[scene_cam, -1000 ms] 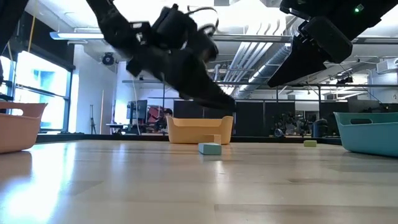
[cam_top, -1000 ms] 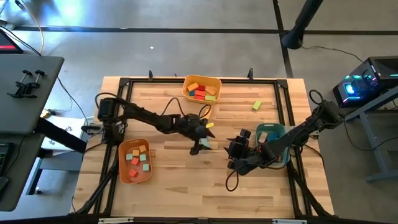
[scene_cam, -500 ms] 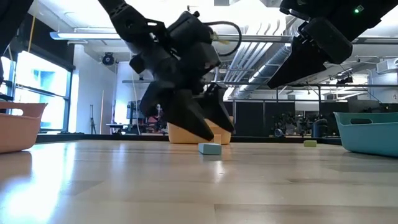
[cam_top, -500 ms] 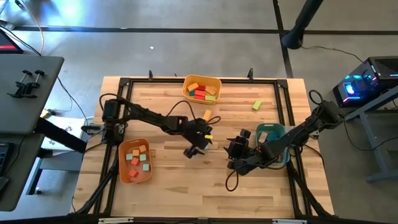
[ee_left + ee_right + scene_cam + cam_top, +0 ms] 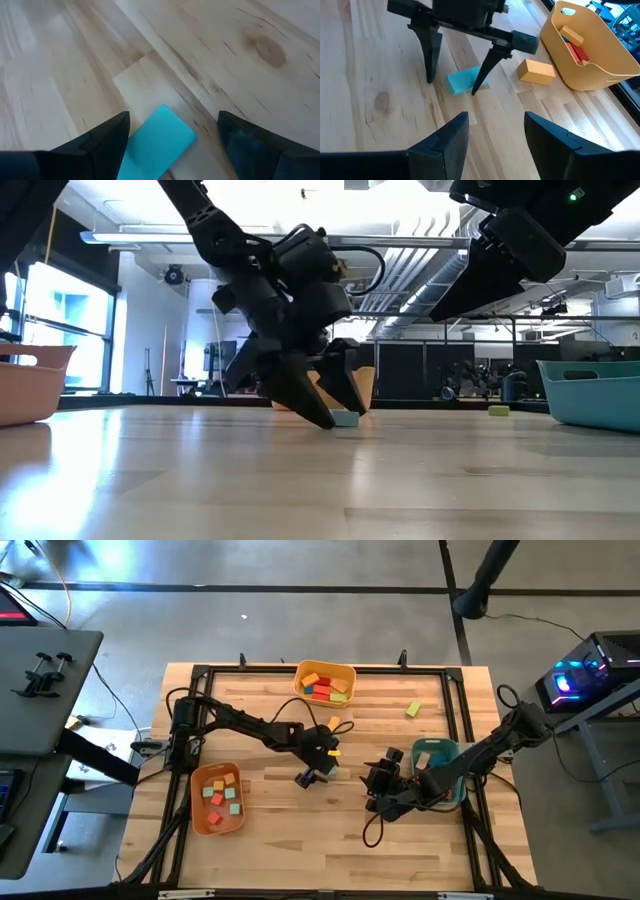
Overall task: Sort blocks by size
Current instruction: Put the thin light blue rectangular block into the yellow bin
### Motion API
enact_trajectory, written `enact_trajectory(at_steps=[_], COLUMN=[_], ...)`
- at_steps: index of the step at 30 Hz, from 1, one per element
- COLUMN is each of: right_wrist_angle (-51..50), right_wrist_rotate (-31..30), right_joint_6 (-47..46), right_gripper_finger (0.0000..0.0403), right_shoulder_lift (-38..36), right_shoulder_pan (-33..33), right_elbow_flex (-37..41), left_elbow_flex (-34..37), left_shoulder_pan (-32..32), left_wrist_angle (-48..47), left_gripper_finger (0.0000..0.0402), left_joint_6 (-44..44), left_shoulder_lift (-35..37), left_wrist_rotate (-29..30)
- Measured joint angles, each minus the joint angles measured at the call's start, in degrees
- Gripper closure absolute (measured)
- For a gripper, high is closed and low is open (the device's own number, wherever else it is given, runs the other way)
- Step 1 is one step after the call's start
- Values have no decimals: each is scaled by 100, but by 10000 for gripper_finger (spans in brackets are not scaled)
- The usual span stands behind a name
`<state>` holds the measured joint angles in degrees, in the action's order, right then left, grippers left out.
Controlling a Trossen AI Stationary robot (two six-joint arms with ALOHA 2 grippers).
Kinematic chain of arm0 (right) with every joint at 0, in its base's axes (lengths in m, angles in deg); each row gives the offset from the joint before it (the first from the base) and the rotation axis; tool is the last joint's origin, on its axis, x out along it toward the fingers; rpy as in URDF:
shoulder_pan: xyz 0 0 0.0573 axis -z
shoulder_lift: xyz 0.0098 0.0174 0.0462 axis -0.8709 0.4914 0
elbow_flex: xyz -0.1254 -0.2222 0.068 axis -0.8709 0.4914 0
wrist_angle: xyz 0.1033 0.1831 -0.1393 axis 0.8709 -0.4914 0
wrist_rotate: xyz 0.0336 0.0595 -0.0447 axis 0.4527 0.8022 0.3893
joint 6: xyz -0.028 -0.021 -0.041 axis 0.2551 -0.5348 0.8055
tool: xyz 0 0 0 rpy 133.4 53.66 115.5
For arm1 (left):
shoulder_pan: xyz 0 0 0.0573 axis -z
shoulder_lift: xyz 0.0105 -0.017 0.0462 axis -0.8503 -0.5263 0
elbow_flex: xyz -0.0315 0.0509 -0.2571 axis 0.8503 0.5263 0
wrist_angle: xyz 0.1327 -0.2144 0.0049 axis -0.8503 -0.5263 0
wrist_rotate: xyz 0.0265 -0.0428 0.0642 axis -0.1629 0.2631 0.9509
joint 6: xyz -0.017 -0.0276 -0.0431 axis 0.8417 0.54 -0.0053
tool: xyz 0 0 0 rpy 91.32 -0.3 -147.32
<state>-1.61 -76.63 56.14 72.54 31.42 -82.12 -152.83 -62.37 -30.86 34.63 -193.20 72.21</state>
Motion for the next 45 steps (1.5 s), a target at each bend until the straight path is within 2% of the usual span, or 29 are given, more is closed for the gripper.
enact_trajectory(at_steps=[5,14,20,24,26,31,35,37,40,45], right_wrist_angle=[-14,-12,-12,-15,-15,-15,-18,-15,-15,-7], right_wrist_rotate=[0,0,0,-2,-2,-2,0,0,0,0], right_joint_6=[8,12,14,22,25,12,8,-4,-14,-18], right_gripper_finger=[215,215,215,215,215,215,215,215,215,215], right_shoulder_lift=[0,0,0,0,0,0,1,2,2,4], right_shoulder_pan=[0,0,0,0,0,0,0,0,0,-4], right_elbow_flex=[-1,-1,-1,-1,-1,-1,0,-1,0,-1], left_elbow_flex=[9,20,37,37,37,24,28,100,460,1290], left_shoulder_pan=[-96,-130,-131,-88,-34,172,367,418,616,821], left_wrist_angle=[57,197,762,800,769,297,-344,-278,270,1722], left_gripper_finger=[121,181,221,241,244,226,211,209,210,211], left_joint_6=[383,879,1263,1544,1853,2031,2896,3376,3806,4185], left_shoulder_lift=[-19,-92,-131,-108,-36,295,612,719,709,641], left_wrist_rotate=[-16,-23,216,472,702,681,1915,2035,2186,3186])
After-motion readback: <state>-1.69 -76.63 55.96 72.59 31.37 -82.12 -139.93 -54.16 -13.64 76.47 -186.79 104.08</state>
